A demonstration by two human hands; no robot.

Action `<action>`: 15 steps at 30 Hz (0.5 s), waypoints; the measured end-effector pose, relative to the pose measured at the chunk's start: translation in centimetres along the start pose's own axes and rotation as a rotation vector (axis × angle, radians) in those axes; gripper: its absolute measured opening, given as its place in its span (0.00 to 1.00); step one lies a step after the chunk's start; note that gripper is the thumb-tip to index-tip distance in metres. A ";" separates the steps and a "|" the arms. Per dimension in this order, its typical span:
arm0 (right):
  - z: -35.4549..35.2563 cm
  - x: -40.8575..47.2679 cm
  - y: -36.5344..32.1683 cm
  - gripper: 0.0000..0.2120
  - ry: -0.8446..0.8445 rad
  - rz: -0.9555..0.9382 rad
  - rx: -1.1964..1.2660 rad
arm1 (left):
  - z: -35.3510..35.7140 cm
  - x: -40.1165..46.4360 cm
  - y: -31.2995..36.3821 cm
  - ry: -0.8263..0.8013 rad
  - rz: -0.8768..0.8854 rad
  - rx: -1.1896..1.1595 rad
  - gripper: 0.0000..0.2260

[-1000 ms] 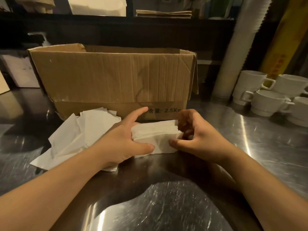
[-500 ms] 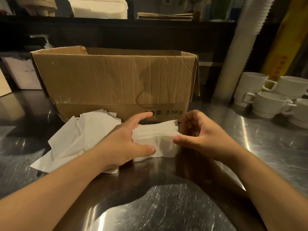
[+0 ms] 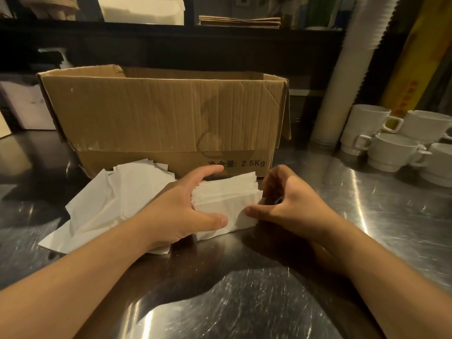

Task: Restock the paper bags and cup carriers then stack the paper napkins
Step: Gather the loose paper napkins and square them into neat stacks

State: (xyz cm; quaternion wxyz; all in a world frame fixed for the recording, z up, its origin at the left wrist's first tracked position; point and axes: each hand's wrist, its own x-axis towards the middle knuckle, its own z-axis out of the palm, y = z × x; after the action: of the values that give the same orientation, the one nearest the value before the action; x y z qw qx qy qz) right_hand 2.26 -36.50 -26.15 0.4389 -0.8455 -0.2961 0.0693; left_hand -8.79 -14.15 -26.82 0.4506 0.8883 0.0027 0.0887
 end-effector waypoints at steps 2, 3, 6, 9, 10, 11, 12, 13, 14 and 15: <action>0.0 0.0 0.0 0.24 -0.006 0.001 0.002 | 0.0 0.0 0.0 -0.004 0.005 0.008 0.38; 0.0 -0.1 -0.1 0.24 -0.022 0.001 0.010 | 0.0 0.0 0.0 -0.006 0.011 0.014 0.38; 0.1 -0.1 -0.1 0.28 -0.091 0.006 0.042 | 0.0 0.0 0.0 -0.015 0.013 0.016 0.37; 0.2 -0.1 0.0 0.33 -0.117 0.005 0.032 | 0.0 0.1 -0.1 -0.026 0.006 0.010 0.37; 0.2 -0.2 0.1 0.34 -0.121 0.007 0.025 | 0.0 0.1 -0.1 -0.030 0.007 0.011 0.37; 0.2 -0.2 0.0 0.34 -0.125 0.011 0.019 | -0.1 0.1 -0.1 -0.035 0.006 0.008 0.37; 0.1 -0.2 0.1 0.35 -0.130 0.018 0.016 | -0.1 0.1 -0.1 -0.043 0.002 -0.001 0.37; 0.1 -0.2 0.1 0.34 -0.136 0.023 0.021 | 0.0 0.1 -0.1 -0.052 -0.003 -0.014 0.38; 0.1 -0.2 0.2 0.33 -0.140 0.027 0.027 | 0.0 0.1 -0.1 -0.059 -0.009 -0.028 0.38; 0.0 -0.1 0.1 0.30 -0.142 0.028 0.037 | 0.0 0.2 -0.1 -0.062 -0.014 -0.042 0.39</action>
State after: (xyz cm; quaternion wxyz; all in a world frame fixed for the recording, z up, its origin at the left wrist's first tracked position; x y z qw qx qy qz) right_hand 2.21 -36.60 -26.31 0.4313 -0.8344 -0.3131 0.1407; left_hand -8.62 -14.02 -26.89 0.4694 0.8811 -0.0070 0.0580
